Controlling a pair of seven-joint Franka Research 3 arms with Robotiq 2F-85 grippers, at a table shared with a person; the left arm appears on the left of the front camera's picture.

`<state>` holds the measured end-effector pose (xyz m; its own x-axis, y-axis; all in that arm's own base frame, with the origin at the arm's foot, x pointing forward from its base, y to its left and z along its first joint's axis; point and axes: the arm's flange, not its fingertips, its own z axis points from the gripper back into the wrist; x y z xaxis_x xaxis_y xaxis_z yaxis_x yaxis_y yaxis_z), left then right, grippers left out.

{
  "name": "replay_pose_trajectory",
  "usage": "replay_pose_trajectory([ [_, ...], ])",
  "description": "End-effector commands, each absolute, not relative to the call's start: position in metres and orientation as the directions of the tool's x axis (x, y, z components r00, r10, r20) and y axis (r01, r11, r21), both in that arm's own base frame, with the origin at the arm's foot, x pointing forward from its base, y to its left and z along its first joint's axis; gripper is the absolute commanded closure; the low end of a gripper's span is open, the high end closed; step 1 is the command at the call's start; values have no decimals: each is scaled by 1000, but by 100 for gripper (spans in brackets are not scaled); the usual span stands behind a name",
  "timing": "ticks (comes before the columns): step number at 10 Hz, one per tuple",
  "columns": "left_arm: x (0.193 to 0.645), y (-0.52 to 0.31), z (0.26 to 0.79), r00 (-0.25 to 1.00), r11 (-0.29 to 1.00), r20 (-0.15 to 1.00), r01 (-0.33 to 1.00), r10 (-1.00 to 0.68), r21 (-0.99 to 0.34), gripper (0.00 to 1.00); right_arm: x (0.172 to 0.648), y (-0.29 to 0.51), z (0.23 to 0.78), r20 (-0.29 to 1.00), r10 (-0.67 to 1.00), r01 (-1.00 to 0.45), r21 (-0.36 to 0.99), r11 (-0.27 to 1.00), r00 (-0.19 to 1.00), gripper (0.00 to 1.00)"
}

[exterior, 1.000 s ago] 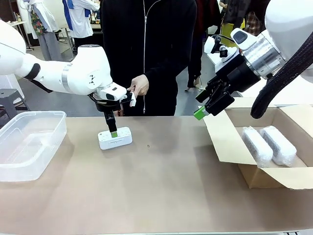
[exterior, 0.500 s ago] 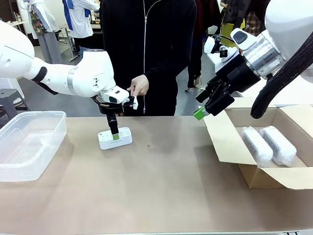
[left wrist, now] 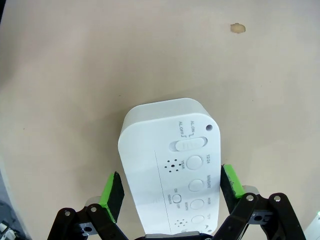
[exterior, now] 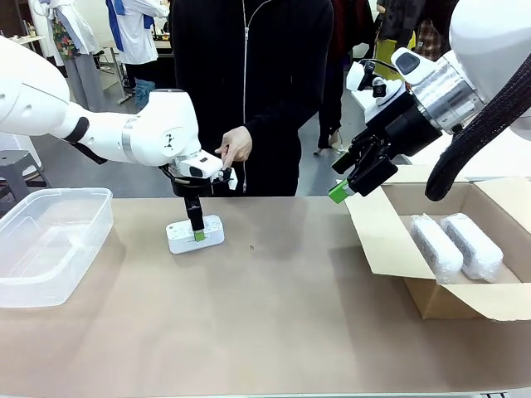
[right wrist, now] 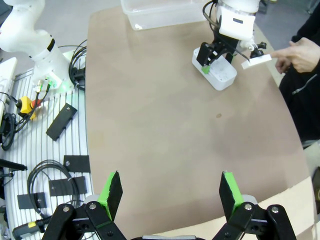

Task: Separate and place wrapped and unwrapped clocks.
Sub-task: Pick up the Digital clock indicated by the person.

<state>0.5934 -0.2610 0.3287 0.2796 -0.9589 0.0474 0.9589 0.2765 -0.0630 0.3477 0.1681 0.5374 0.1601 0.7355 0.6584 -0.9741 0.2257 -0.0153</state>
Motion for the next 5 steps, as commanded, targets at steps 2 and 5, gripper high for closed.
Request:
replay_pose_trajectory([
  [2,606,-262,325,261,258,23,963,-965,-82,0,351,168,538,666,731,-979,-10,205,146,0],
  [5,606,-262,317,256,254,8,964,-967,-83,0,351,168,538,666,731,-979,-10,205,146,0],
])
